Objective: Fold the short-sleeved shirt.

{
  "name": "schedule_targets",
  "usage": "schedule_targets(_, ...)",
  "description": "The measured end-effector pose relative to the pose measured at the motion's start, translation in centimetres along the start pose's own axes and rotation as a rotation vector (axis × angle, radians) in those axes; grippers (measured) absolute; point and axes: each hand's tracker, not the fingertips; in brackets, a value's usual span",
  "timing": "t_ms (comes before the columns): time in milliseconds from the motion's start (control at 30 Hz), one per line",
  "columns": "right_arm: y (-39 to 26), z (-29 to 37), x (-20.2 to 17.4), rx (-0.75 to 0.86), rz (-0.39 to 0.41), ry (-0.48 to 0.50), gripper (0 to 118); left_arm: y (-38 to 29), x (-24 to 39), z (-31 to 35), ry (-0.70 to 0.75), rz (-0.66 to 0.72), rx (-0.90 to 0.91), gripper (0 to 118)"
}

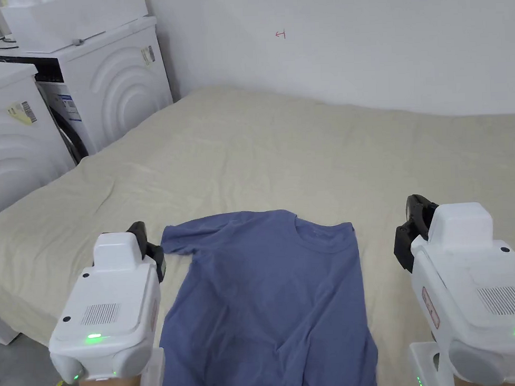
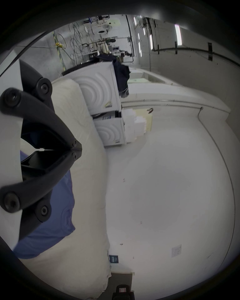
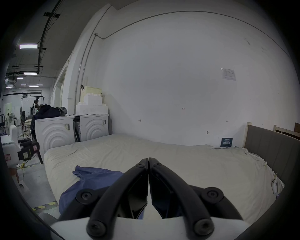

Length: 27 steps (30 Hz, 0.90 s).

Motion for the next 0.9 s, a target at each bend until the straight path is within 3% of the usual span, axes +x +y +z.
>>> schedule_targets(200, -0.5, -0.3, 2.2, -0.011, -0.005, -0.048, 0, -0.1, 4.3, -4.7, -0.156, -0.008, -0.233, 3)
schedule_targets(267, -0.7, -0.4, 2.8, -0.017, -0.007, -0.062, 0, -0.5, 5.9, -7.0, -0.200, -0.001, -0.369, 9)
schedule_targets(333, -0.9, -0.5, 3.3, -0.024, -0.007, -0.074, 0, -1.3, 7.3, -8.9, -0.236, 0.009, -0.465, 28)
schedule_targets(367, -0.9, -0.4, 3.3, -0.028, -0.007, -0.080, 0, -1.7, 8.0, -9.9, -0.254, 0.006, -0.532, 43)
schedule_targets(400, -0.9, -0.4, 3.4, -0.032, -0.007, -0.084, 0, -2.2, 8.6, -10.8, -0.272, 0.008, -0.573, 68)
schedule_targets(500, -1.2, -0.5, 4.0, -0.044, -0.010, -0.099, 0, -4.4, 10.2, -13.5, -0.291, 0.033, -0.726, 104)
schedule_targets(667, -1.9, -0.9, 5.4, -0.069, -0.009, -0.117, 0, -7.7, 12.0, -16.2, -0.299, 0.044, -0.859, 105)
schedule_targets(900, -2.6, -0.9, 6.6, -0.093, -0.011, -0.149, 0, -10.8, 13.8, -17.2, -0.233, -0.045, -1.003, 105)
